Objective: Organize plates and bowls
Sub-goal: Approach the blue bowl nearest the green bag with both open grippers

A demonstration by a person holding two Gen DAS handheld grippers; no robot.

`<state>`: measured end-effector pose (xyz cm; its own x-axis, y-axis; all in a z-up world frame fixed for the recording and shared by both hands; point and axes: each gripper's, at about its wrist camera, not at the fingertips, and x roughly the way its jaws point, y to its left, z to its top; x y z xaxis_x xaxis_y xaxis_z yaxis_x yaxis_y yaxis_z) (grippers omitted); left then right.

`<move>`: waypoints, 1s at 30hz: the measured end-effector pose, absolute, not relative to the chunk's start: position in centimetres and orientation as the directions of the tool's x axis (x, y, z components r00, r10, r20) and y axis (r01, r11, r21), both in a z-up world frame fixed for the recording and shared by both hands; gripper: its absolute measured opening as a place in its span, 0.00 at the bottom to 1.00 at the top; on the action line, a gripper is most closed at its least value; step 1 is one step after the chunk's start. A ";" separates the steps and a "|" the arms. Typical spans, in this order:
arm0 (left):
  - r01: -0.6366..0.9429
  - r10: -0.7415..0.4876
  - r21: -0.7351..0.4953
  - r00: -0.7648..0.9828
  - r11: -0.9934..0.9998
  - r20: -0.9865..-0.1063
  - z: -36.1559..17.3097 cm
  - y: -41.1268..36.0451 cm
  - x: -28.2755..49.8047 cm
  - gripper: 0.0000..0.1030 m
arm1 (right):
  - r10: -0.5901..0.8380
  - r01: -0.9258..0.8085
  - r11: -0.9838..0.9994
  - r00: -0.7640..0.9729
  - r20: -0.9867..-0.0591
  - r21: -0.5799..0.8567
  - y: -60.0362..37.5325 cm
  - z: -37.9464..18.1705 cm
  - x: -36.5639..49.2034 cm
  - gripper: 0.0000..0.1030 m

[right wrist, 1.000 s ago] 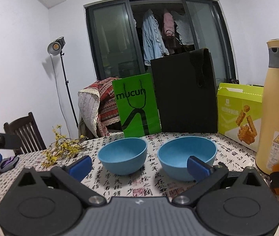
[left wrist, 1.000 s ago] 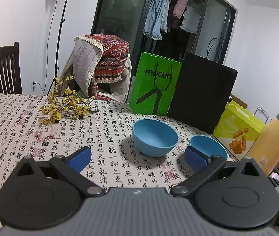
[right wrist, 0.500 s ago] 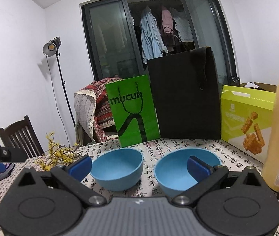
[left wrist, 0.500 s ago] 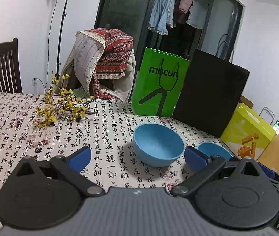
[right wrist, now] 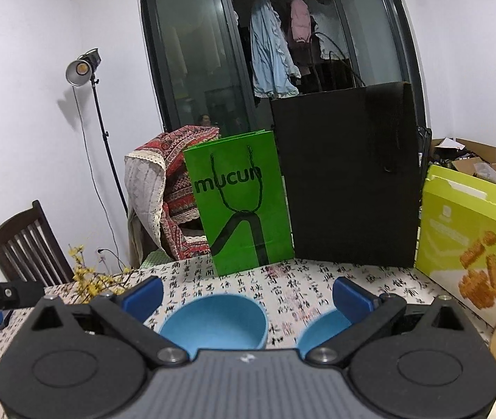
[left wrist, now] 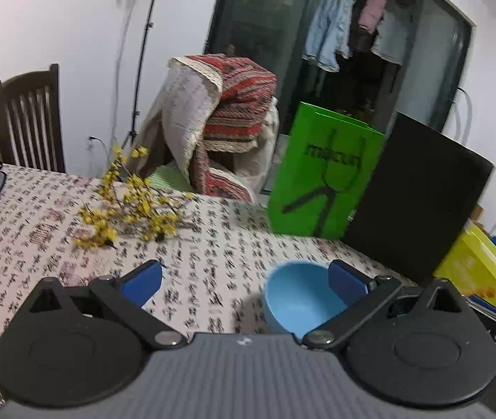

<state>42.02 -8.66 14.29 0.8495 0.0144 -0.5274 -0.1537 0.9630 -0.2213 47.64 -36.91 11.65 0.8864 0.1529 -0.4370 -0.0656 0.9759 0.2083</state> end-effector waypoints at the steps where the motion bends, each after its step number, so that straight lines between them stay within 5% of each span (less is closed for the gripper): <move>1: -0.171 0.032 -0.217 0.849 0.961 -0.527 14.3 -8.6 42.5 1.00 | 0.152 -0.063 0.976 0.884 -0.443 0.208 -36.7 11.6 48.4 1.00; 13: -0.245 0.107 -0.182 0.826 0.952 -0.554 12.3 -8.2 48.6 1.00 | 0.153 -0.012 0.956 0.872 -0.465 0.293 -36.7 7.9 54.7 1.00; 30: -0.221 0.073 -0.147 0.753 0.964 -0.654 6.0 -10.6 53.7 1.00 | 0.128 -0.023 0.981 0.822 -0.556 0.191 -35.6 3.8 57.9 0.99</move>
<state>53.71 -10.64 6.01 0.7526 0.0729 -0.6544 -0.2209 0.9642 -0.1466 57.88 -35.65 3.84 0.8216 0.1275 -0.5556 -0.0234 0.9814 0.1907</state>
